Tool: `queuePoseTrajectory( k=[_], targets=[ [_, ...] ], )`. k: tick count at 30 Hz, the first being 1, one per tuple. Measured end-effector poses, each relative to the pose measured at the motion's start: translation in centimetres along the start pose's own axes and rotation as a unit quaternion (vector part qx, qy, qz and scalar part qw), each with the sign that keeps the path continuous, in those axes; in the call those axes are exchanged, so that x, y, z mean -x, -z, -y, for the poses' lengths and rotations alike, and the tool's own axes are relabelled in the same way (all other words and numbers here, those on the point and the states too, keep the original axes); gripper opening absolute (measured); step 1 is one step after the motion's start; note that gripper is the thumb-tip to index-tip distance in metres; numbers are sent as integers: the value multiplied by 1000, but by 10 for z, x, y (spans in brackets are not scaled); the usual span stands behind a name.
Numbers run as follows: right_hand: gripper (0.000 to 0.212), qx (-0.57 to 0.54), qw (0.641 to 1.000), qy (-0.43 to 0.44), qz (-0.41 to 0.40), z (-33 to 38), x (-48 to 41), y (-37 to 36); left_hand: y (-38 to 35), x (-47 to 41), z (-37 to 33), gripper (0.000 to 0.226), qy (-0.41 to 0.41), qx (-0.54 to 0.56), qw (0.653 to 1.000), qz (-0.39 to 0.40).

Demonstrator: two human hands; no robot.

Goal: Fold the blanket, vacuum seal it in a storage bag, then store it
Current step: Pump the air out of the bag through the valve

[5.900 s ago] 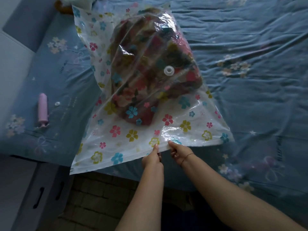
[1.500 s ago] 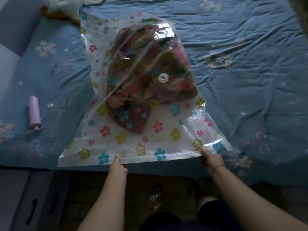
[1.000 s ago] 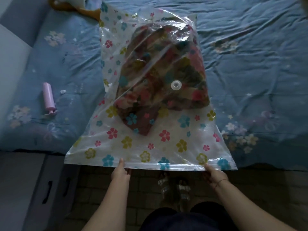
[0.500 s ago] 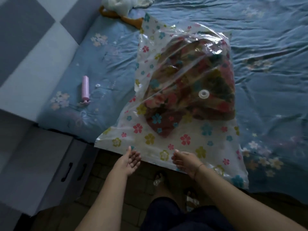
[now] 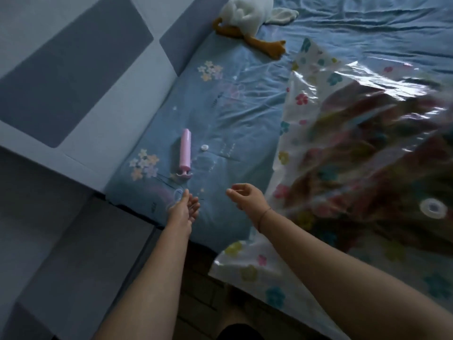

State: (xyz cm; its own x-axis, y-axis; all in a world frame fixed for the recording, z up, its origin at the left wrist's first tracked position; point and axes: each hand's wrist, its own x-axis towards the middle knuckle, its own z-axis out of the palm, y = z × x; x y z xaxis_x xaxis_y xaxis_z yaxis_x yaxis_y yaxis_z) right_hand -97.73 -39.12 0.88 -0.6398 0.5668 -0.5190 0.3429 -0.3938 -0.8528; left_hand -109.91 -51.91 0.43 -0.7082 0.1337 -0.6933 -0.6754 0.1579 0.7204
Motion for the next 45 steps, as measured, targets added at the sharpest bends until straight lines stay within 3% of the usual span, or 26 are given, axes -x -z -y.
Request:
queuePoseTrajectory(
  k=[11, 13, 16, 18, 23, 27, 31, 35, 39, 41, 45],
  targets=[
    [61, -60, 986, -157, -15, -37, -191, -162, 36, -201, -67, 28, 35, -98, 995, 4],
    [56, -119, 970, -212, -20, -46, -212, -175, 32, -231, -67, 38, 46, -102, 993, 20],
    [28, -207, 939, -271, -51, -57, -235, -188, 21, -262, -67, 57, 64, -97, 993, 39],
    [25, -252, 923, -282, -66, -63, -246, -196, 16, -277, -64, 53, 71, -94, 992, 49],
    [10, -304, 915, -256, -75, -61, -260, -202, 5, -288, -55, 34, 97, -67, 991, 63],
    [32, -168, 966, -186, -69, -50, -250, -189, -2, -284, -63, 31, 118, -65, 985, 108],
    [25, -60, 988, -127, -66, -26, -214, -158, -18, -258, -79, 23, 116, -37, 985, 118],
    [18, -25, 996, -81, -27, 7, -160, -119, -30, -220, -105, 41, 88, 24, 987, 131],
    [18, -34, 998, -48, -26, 34, -108, -80, -45, -171, -123, 38, 85, 48, 980, 174],
    [17, -64, 996, -37, -58, 44, -82, -59, -64, -137, -122, 47, 88, 44, 974, 203],
    [22, -222, 968, -37, -109, 56, -17, -5, -117, -47, -92, 51, 85, 0, 958, 273]
  ],
)
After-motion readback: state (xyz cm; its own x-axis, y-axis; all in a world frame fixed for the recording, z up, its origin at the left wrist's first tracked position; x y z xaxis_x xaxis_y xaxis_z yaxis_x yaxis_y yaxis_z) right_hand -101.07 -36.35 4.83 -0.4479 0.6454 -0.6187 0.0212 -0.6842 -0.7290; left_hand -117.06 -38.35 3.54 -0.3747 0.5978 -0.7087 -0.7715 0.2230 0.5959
